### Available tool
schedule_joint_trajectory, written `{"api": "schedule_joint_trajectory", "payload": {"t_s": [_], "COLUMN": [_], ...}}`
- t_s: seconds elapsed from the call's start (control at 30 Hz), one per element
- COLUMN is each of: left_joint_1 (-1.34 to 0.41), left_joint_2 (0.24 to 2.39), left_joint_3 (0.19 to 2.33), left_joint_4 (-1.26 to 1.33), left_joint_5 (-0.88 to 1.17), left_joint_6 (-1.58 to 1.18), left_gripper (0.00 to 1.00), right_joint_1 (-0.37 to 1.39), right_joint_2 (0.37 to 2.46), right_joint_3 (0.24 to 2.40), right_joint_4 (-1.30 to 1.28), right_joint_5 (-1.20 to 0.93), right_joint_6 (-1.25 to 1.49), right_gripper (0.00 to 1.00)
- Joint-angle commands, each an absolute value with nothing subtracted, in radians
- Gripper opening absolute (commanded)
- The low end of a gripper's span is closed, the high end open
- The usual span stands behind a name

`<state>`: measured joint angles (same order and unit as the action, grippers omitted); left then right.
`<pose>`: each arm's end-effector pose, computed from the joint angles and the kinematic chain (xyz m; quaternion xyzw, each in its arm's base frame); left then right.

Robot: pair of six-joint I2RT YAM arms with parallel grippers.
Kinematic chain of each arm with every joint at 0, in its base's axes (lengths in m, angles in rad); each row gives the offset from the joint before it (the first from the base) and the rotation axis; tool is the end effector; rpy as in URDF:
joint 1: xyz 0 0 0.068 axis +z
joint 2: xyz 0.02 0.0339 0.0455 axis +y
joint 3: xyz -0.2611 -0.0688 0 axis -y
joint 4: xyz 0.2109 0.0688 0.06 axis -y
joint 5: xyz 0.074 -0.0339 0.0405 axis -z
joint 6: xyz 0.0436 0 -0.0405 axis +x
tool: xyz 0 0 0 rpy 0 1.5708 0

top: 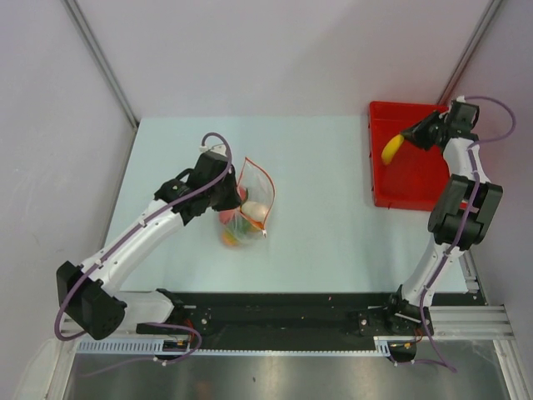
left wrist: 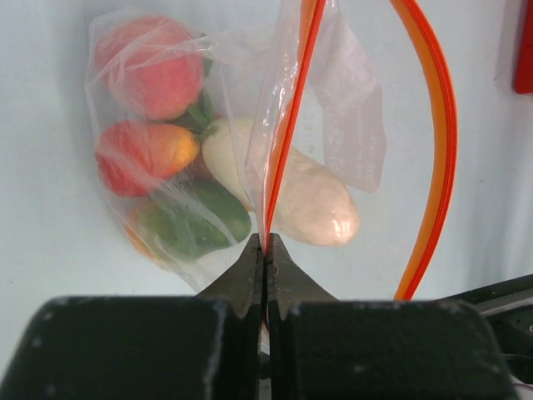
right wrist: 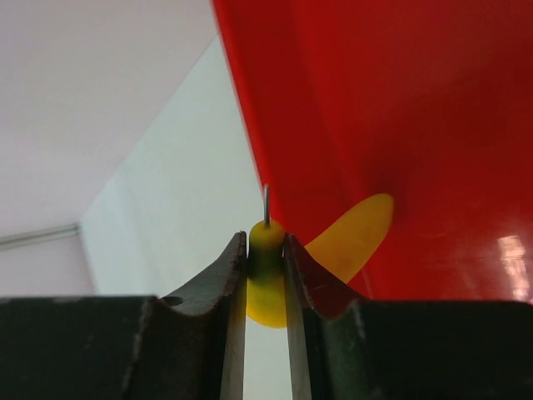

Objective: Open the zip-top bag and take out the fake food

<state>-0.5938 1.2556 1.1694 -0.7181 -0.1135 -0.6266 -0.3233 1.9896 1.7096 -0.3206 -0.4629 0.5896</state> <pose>0.1981 -0.1278 0.3188 -0.0364 0.9255 -0.1708 0.3361 0.4221 -0.1209 0.2875 0.2835 0.8200 0.2614 0.4229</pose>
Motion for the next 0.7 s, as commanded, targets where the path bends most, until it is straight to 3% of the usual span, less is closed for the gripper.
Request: {"api": "schedule_joint_trajectory", "payload": {"t_s": [0.0,0.23,0.47,0.67], "left_joint_1": [-0.597,-0.597,-0.597,-0.598], "left_joint_2": [1.269,1.276,1.276,1.275], "left_joint_3": [1.218,1.223,1.224,1.230], "left_joint_4": [-0.703,-0.703,-0.690,-0.695], "left_joint_5": [-0.083,-0.075,-0.071,-0.074], "left_joint_6": [-0.609,-0.598,-0.597,-0.597], "left_gripper": [0.00,0.00,0.00,0.00], "right_joint_1": [-0.322,-0.327,-0.324,-0.247], "right_joint_2": [1.962,1.910,1.789,1.707], "right_joint_3": [1.639,1.537,1.494,1.554], "right_joint_4": [-0.222,-0.441,-0.653,-0.765], "right_joint_5": [-0.502,-0.394,-0.219,-0.157], "right_joint_6": [0.549,0.488,0.402,0.376], "right_gripper": [0.08,0.31,0.62,0.67]}}
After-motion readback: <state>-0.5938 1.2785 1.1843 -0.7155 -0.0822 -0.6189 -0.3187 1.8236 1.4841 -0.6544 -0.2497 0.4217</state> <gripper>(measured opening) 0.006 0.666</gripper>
